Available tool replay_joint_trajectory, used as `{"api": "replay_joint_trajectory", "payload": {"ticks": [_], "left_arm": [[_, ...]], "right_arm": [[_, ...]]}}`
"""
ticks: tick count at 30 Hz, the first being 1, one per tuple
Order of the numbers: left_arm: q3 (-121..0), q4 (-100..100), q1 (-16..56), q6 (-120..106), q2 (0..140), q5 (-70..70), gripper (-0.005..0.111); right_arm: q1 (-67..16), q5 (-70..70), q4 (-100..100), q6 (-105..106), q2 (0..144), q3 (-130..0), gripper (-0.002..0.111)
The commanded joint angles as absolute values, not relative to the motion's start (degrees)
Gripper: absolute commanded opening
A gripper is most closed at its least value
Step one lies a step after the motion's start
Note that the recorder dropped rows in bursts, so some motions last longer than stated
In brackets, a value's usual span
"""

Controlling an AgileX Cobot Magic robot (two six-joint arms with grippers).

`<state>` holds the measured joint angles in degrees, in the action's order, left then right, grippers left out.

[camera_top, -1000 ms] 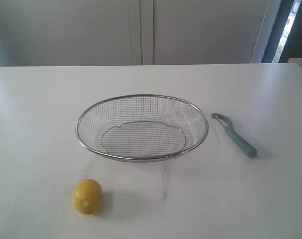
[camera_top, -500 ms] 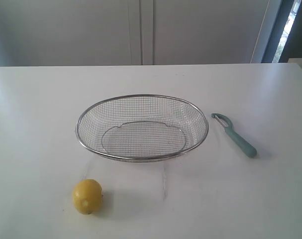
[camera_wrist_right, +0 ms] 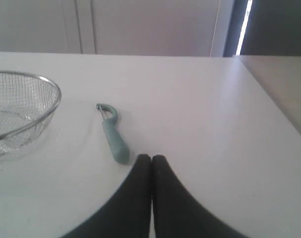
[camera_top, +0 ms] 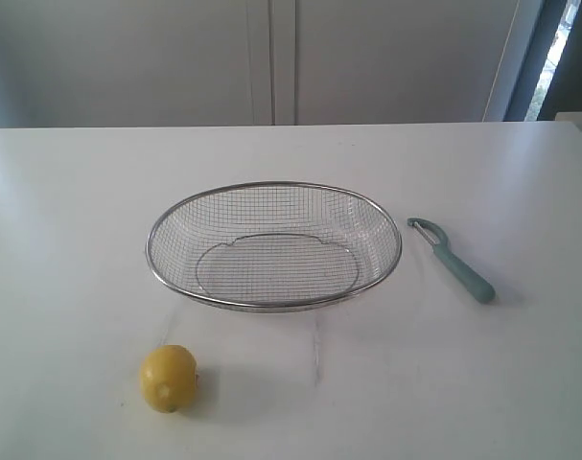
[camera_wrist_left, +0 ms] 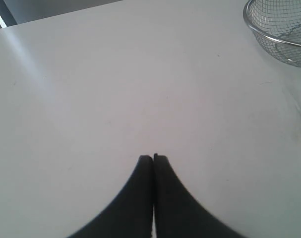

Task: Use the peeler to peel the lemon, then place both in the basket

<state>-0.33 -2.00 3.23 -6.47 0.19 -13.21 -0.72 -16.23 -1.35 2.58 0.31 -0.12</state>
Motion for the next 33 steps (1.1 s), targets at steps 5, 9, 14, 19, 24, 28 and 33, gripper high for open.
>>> {"api": "replay_joint_trajectory", "payload": {"ticks": [5, 9, 14, 19, 24, 28, 33], "left_arm": [[0.00, -2.10, 2.97, -6.43, 0.00, -12.97, 0.000], [0.00, -2.10, 2.97, -6.43, 0.00, -12.97, 0.000], [0.00, -2.10, 2.97, -6.43, 0.00, -12.97, 0.000], [0.00, -2.10, 2.97, -6.43, 0.00, -12.97, 0.000], [0.00, -2.10, 2.97, -6.43, 0.00, -12.97, 0.000], [0.00, -2.10, 2.97, -6.43, 0.00, -12.97, 0.000], [0.00, -2.10, 2.97, -6.43, 0.00, -12.97, 0.000]], "right_arm": [[-0.94, 8.21, -1.31, 2.81, 0.00, 0.00, 0.000], [-0.94, 16.09, -1.42, 2.46, 0.00, 0.00, 0.000], [-0.94, 17.77, -1.42, 2.46, 0.00, 0.00, 0.000], [-0.94, 18.97, -1.63, 2.46, 0.00, 0.00, 0.000], [-0.94, 22.34, -3.61, 2.74, 0.00, 0.00, 0.000], [-0.94, 28.19, -18.59, 4.24, 0.00, 0.00, 0.000], [-0.94, 28.56, -43.88, 17.27, 7.36, -3.10, 0.000]]}}
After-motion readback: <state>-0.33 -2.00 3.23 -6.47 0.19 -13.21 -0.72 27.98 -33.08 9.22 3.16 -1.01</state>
